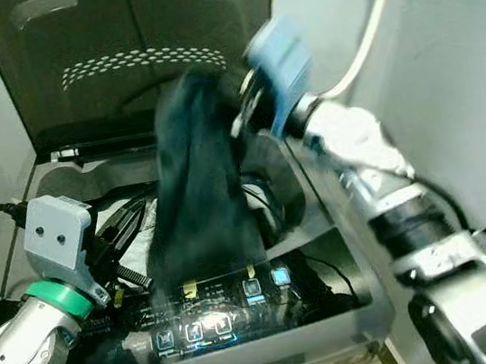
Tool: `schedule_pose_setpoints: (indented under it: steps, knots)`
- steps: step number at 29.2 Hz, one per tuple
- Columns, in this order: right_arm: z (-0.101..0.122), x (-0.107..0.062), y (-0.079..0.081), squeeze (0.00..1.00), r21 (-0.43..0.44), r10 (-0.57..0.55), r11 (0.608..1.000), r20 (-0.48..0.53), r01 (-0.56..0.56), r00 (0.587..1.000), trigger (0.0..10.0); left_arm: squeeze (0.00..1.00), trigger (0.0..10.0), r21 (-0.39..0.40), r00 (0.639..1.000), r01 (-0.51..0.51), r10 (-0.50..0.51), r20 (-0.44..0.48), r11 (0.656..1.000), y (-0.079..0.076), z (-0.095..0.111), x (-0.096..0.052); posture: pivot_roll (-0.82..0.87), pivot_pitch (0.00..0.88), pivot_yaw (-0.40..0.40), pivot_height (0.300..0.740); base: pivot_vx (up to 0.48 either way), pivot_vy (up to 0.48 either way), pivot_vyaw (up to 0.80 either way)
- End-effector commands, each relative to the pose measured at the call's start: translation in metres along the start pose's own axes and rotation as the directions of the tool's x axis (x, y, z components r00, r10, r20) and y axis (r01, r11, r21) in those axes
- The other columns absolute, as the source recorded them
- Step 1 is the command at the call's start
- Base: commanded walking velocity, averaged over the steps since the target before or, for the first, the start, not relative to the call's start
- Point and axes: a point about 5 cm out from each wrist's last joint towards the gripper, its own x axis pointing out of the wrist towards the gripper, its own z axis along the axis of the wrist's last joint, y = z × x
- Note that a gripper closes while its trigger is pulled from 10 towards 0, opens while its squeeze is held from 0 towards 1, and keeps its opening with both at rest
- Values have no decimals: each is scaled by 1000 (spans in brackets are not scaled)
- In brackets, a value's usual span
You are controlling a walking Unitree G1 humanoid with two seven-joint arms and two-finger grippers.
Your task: Clothes washing
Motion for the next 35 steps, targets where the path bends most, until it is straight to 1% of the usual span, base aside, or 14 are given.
schedule_pose_setpoints:
  steps: [1, 4, 5, 6, 8, 9, 13, 16, 22, 30, 31, 32, 33, 35]
  knots:
    - [-3, -4, -10, 0, -4, -89, 996, 8, 89, 996, 0, 0, 10000, 2, 1000, 7, -7, 0, 1000, -2, 0, -1, 59, 22, -19, 740, 0, 0, 0]
    - [0, -6, -22, 0, 36, -177, 984, 42, 175, 983, 667, 0, 10000, 4, 1000, 8, -8, 1, 1000, -1, 1, -2, 59, 19, -17, 740, 0, 0, 0]
    - [-2, -5, -22, 0, 43, -172, 984, 38, 170, 984, 2353, 0, 10000, 5, 1000, 10, -10, 1, 1000, -1, 1, -2, 59, 19, -17, 740, 0, 0, 0]
    - [-3, -4, -22, 0, 46, -169, 985, 34, 168, 985, 8471, 0, 10000, 5, 1000, 11, -11, 1, 1000, -1, 1, -2, 59, 19, -17, 740, 0, 0, 0]
    - [-7, -5, -18, 0, 60, -139, 989, 25, 137, 990, 8471, 0, 10000, 5, 1000, 12, -12, 2, 1000, -1, 1, -1, 58, 13, -12, 740, 0, 0, 0]
    - [-11, -4, -11, 0, 95, -86, 992, 15, 84, 996, 10000, 0, 10000, 5, 1000, 14, -14, 2, 1000, -2, 1, -1, 58, 13, -12, 740, 0, 0, 0]
    - [-28, -8, 12, 0, 173, 146, 976, -87, -130, 985, 10000, 0, 10000, 2, 1000, 25, -25, 4, 1000, -2, 1, 0, 62, 11, -11, 740, 0, 0, 0]
    - [-51, -27, 28, 0, 263, 377, 914, -269, -309, 886, 10000, 0, 10000, -20, 995, 93, -94, -20, 995, -9, 0, -1, 62, 12, -7, 740, 0, 0, 0]
    - [-67, -48, 27, 0, 356, 477, 866, -379, -351, 793, 10000, 0, 10000, -131, 896, 397, -414, -161, 909, -41, -7, -17, 56, 15, 1, 740, 0, 0, 0]
    - [-67, -52, 41, 0, 481, 593, 771, -304, -417, 746, 10000, 0, 10000, -71, 888, 388, -393, -241, 919, -30, -10, -16, 68, 16, 8, 740, 0, 0, 0]
    - [-63, -51, 46, 282, 531, 607, 739, -257, -414, 752, 10000, 0, 10000, -63, 887, 387, -390, -249, 920, -27, -10, -18, 70, 16, 8, 740, 0, 0, 0]
    - [-63, -51, 46, 282, 531, 607, 739, -257, -414, 752, 10000, 0, 10000, -63, 887, 387, -390, -249, 920, -27, -10, -18, 70, 16, 8, 740, 0, 0, 0]
    - [-59, -47, 48, 1000, 595, 589, 709, -205, -379, 781, 10000, 0, 10000, -55, 888, 383, -384, -253, 922, -25, -10, -19, 75, 15, 6, 740, 0, 0, 0]
    - [-54, -44, 49, 1000, 637, 569, 684, -162, -355, 806, 10000, 0, 10000, -49, 891, 377, -377, -252, 925, -25, -10, -19, 79, 16, 3, 740, 0, 0, 0]
